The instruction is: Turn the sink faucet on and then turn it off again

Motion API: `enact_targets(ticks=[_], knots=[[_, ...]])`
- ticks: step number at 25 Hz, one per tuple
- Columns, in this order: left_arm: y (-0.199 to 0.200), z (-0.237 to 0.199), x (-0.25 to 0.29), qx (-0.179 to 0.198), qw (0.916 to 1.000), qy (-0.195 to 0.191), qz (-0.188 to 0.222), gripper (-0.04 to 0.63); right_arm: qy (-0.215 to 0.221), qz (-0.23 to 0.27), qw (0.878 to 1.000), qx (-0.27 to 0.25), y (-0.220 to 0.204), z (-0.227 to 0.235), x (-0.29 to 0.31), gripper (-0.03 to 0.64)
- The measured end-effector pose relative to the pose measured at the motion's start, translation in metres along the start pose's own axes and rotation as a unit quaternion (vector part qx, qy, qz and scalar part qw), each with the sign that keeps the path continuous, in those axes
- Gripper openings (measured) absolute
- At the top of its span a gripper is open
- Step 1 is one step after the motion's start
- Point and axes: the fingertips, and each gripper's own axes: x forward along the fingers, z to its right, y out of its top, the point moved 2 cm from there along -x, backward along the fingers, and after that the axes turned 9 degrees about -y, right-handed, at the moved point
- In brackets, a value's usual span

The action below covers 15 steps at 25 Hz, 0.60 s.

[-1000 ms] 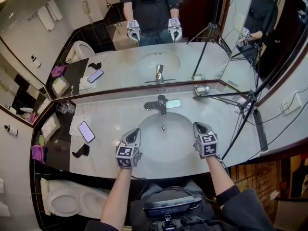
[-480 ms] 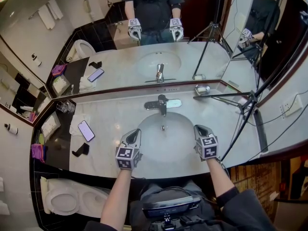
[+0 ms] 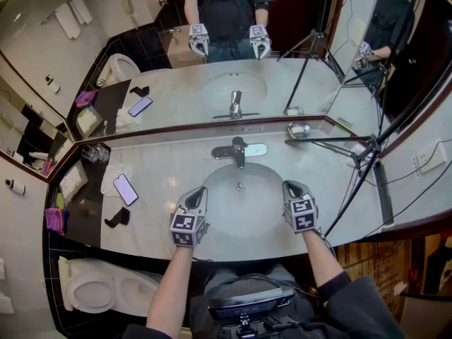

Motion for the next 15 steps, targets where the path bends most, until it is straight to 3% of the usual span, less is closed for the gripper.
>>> enact_targets(ticks=[6,8,15], knots=[[0.000,-0.003,0.009,0.004,1.0000,0.006,-0.003,0.008,-0.002,0.005,0.998,-0.060,0.017,-0.009,0.016,0.025],[0.000,-0.005,0.013,0.005,1.0000,0.006,-0.003,0.008,-0.003,0.008,0.996,-0.089,0.023,-0.011,0.027,0.073],[-0.007,-0.009,0.025,-0.001,1.0000,0.005,-0.005,0.008,0.008,0.015,0.983,-0.181,0.047,-0.021,0.070,0.118]])
